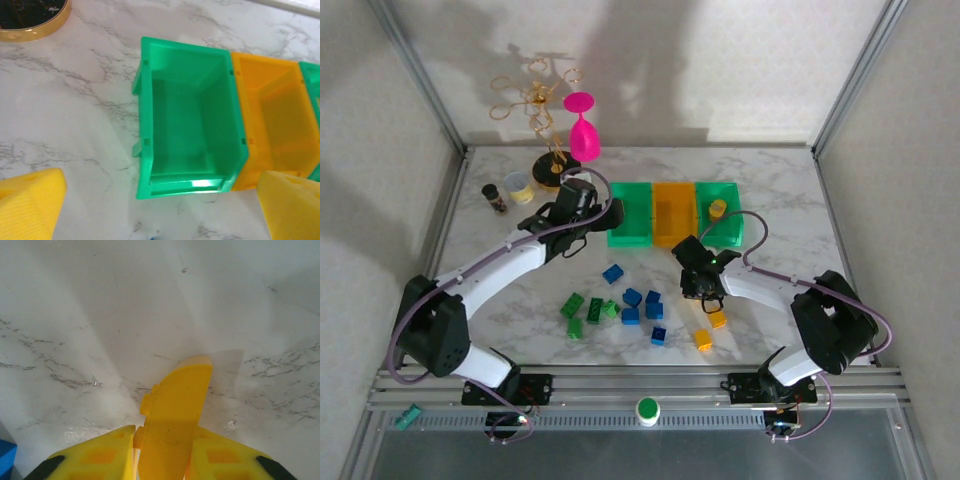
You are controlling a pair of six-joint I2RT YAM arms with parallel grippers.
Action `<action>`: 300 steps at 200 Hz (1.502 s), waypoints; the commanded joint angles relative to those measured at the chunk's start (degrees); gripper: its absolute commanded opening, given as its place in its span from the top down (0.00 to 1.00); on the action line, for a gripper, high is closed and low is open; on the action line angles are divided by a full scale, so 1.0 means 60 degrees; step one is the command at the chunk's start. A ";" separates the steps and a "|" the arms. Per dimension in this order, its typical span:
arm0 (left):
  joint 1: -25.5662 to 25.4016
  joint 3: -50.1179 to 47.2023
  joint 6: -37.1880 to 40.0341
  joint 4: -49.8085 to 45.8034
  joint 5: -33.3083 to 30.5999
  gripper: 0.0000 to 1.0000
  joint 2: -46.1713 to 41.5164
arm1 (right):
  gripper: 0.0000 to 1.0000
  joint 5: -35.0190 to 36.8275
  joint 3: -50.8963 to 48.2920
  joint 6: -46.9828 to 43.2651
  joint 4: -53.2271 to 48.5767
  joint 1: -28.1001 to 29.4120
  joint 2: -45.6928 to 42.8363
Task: Sort the legos into containers by color
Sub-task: Pick up the lego from the center of the table, then place the lego in the container.
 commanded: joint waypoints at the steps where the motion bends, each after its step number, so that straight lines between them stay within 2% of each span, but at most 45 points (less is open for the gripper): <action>1: -0.0134 -0.0347 -0.0196 0.0182 0.0130 0.00 -0.0506 | 0.76 0.0272 0.0149 -0.0063 0.0045 0.0028 -0.0237; 28: -0.0225 -0.0616 -0.0342 0.0323 0.0302 0.00 -0.0891 | 0.80 0.0315 0.0228 -0.0161 -0.0008 0.0028 -0.0443; 82: -0.0544 -0.0875 -0.0696 0.0470 0.0629 0.01 -0.1627 | 0.80 0.0771 0.1138 -0.0710 -0.0556 -0.0265 -0.1312; 112: -0.0768 -0.0949 -0.1000 0.0782 0.0819 0.01 -0.1784 | 0.78 0.0755 0.2111 -0.1450 -0.0618 -0.1419 -0.1386; 147: -0.1262 -0.1169 -0.1455 0.1421 0.0853 0.01 -0.1684 | 0.77 0.0472 0.2923 -0.2238 0.0072 -0.2593 -0.0264; 206: -0.1846 -0.0940 -0.1540 0.1602 0.0783 0.01 -0.1154 | 0.77 -0.0102 0.4590 -0.3154 0.0536 -0.3720 0.1943; 300: -0.1921 -0.0747 -0.1465 0.1647 0.0470 0.00 -0.0737 | 0.76 -0.1114 0.5358 -0.3675 0.1210 -0.4468 0.3445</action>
